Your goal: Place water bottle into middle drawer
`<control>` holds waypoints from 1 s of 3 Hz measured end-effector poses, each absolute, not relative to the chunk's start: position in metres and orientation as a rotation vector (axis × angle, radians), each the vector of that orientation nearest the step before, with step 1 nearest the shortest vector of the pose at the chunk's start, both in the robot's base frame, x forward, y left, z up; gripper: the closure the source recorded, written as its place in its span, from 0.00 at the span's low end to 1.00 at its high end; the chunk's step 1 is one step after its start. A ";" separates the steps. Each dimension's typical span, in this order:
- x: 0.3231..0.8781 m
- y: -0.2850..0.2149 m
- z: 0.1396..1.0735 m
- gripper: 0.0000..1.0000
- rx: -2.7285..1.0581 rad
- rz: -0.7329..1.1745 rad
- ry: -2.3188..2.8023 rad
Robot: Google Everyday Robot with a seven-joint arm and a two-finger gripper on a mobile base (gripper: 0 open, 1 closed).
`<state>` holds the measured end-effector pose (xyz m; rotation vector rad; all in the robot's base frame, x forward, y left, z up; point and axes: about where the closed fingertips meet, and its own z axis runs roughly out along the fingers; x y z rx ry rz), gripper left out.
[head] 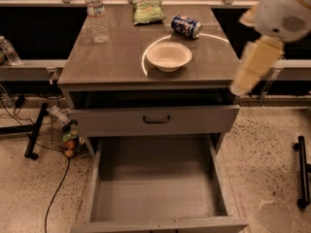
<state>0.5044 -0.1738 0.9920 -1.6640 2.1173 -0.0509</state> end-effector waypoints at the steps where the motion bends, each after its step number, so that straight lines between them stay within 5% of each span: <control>1: 0.558 -0.125 1.013 0.00 -1.645 -0.018 1.994; 3: 0.608 -0.079 1.007 0.00 -1.565 0.092 1.906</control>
Offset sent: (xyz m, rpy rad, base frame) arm 0.0443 0.0392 0.0149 0.0627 -0.0600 0.0394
